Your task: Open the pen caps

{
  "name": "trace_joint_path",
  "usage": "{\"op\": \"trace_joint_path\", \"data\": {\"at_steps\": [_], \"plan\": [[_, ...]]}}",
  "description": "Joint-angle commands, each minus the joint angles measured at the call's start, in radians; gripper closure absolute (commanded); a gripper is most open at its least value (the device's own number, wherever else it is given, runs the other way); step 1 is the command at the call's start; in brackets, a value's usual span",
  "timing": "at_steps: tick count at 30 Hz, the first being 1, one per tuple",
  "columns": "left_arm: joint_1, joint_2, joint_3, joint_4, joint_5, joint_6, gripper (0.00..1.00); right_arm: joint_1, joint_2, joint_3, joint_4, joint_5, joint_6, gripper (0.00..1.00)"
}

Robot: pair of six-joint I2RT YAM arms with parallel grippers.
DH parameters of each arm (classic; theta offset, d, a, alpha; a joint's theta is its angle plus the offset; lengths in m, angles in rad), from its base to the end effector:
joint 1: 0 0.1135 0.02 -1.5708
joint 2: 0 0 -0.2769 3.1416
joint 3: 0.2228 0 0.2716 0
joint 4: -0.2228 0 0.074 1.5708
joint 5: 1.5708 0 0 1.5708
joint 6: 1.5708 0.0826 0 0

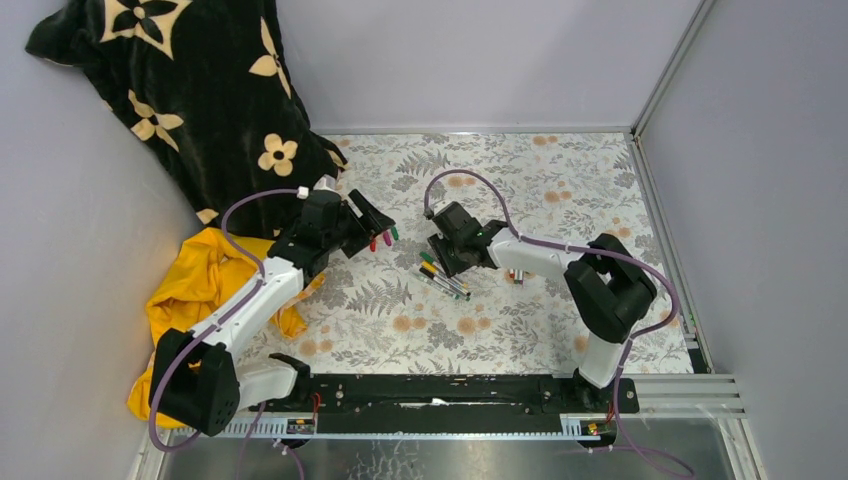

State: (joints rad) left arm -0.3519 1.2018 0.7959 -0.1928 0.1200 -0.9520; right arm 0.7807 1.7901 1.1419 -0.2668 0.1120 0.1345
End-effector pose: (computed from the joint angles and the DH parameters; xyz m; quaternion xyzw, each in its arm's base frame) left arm 0.2933 -0.1182 0.2344 -0.2341 0.8514 -0.3251 0.3385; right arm 0.3069 0.2910 0.1480 -0.2830 0.9021 0.0945 0.3119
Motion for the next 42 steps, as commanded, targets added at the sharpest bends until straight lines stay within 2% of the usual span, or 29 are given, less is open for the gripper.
{"op": "trace_joint_path", "data": {"at_steps": [1, 28, 33, 37, 42], "plan": [[0.001, -0.027, -0.021, 0.037, 0.022, -0.011, 0.21, 0.018, 0.012, 0.041, -0.021, -0.008, -0.011, 0.53], [0.004, -0.032, -0.03, 0.055, 0.015, -0.023, 0.21, 0.026, 0.086, 0.032, 0.004, 0.009, -0.024, 0.56], [0.005, -0.028, -0.039, 0.061, 0.012, -0.022, 0.21, 0.026, 0.105, 0.018, 0.008, 0.001, -0.021, 0.72], [0.007, -0.02, -0.059, 0.079, 0.016, -0.03, 0.21, 0.025, 0.1, -0.008, 0.026, -0.011, -0.008, 0.9], [0.007, 0.007, -0.071, 0.108, 0.031, -0.038, 0.21, 0.026, 0.052, -0.014, 0.032, -0.021, 0.001, 0.98]]}}
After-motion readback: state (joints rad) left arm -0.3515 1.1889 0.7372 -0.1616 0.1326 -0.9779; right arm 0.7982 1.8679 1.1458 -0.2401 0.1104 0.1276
